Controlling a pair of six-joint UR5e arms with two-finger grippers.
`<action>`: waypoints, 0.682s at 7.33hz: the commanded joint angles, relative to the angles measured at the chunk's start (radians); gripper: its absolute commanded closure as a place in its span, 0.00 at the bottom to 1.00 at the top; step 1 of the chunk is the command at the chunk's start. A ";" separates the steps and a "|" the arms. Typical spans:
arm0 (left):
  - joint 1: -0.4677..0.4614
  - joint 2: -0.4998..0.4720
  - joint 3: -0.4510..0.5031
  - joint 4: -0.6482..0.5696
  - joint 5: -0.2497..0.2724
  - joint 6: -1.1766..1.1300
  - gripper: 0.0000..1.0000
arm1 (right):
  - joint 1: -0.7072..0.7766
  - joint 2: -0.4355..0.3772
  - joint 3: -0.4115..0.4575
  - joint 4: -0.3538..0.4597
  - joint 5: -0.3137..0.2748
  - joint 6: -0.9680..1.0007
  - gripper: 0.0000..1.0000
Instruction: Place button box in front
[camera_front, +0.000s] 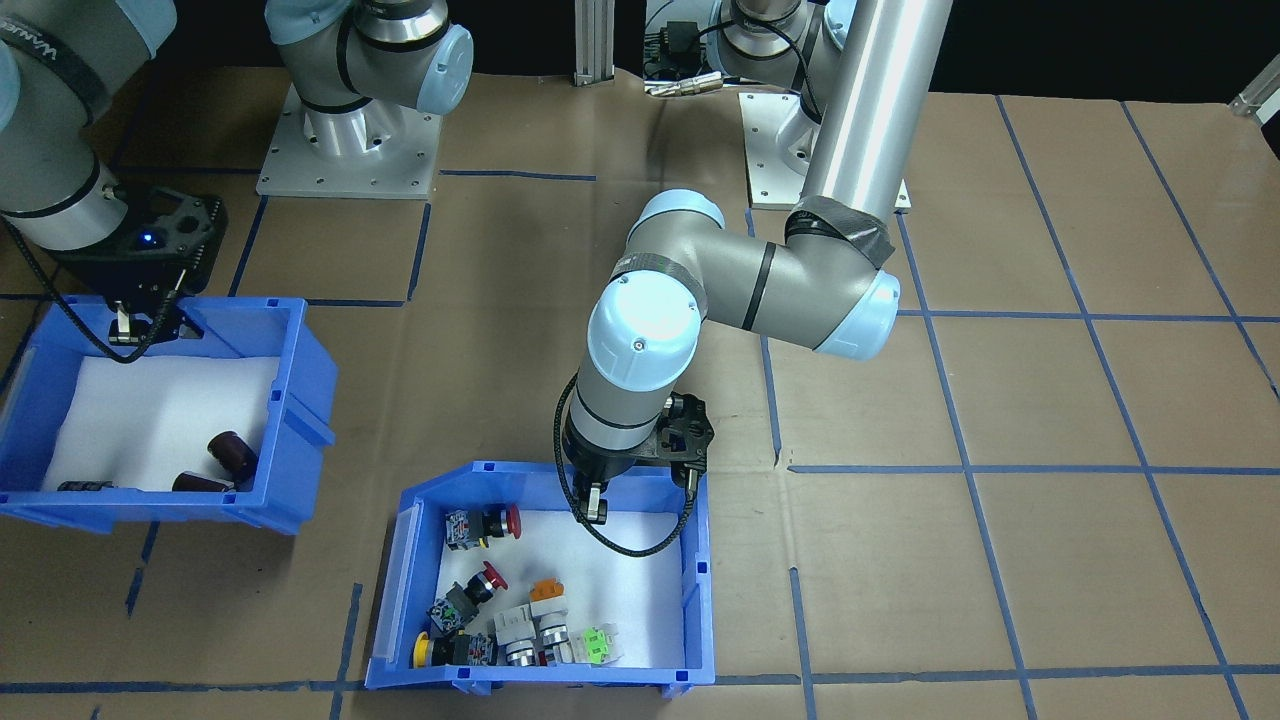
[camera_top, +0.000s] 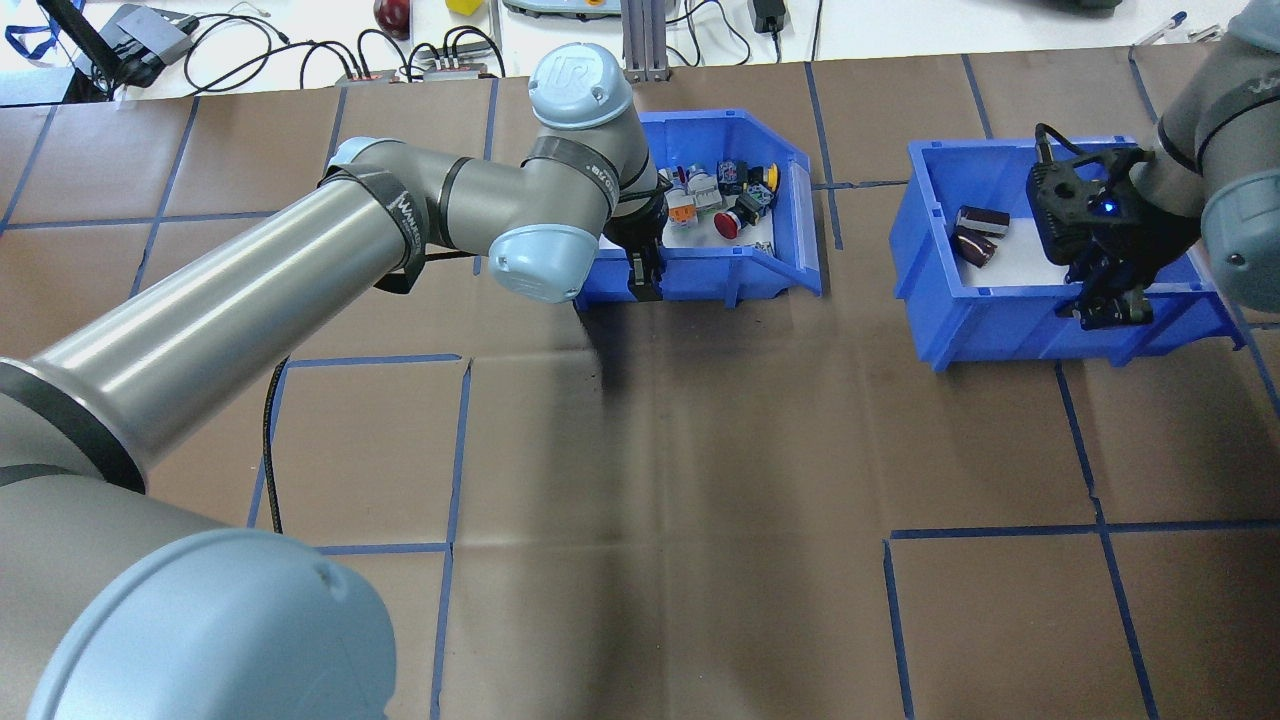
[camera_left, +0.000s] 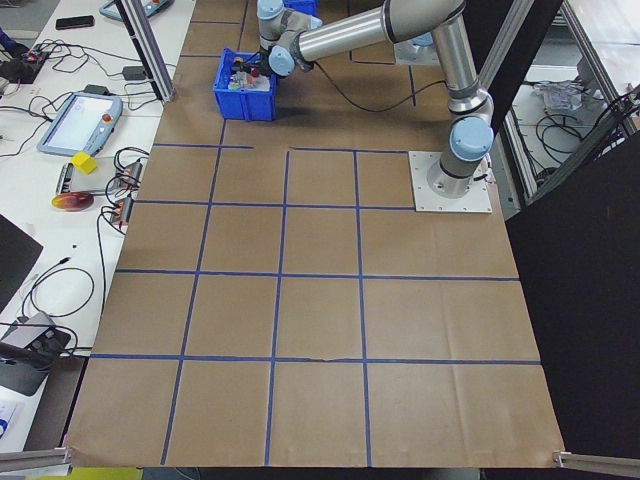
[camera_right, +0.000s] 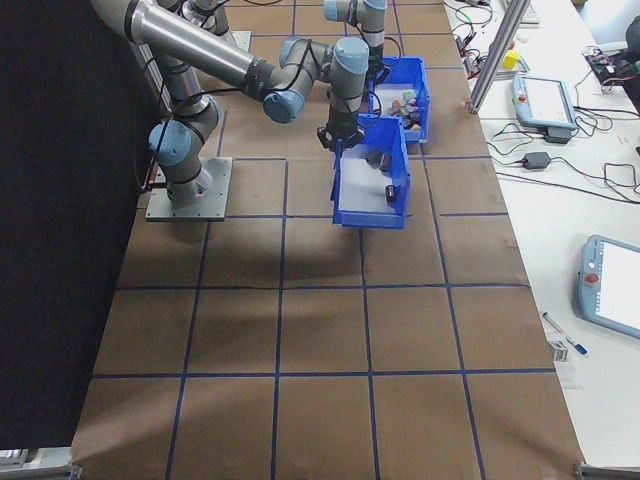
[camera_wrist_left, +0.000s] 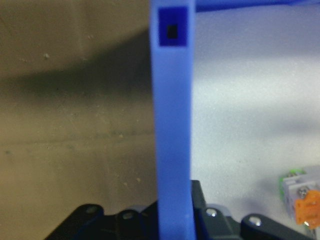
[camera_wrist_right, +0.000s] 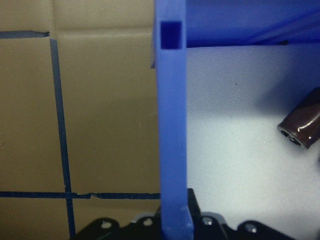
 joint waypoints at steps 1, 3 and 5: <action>0.000 0.018 0.003 -0.019 0.002 -0.047 0.49 | 0.014 -0.049 0.061 0.001 -0.001 0.000 0.92; 0.010 0.080 0.040 -0.112 0.002 -0.035 0.35 | 0.035 -0.116 0.131 -0.003 0.002 0.007 0.92; 0.035 0.134 0.147 -0.344 -0.003 0.101 0.23 | 0.040 -0.172 0.182 -0.002 0.002 0.007 0.92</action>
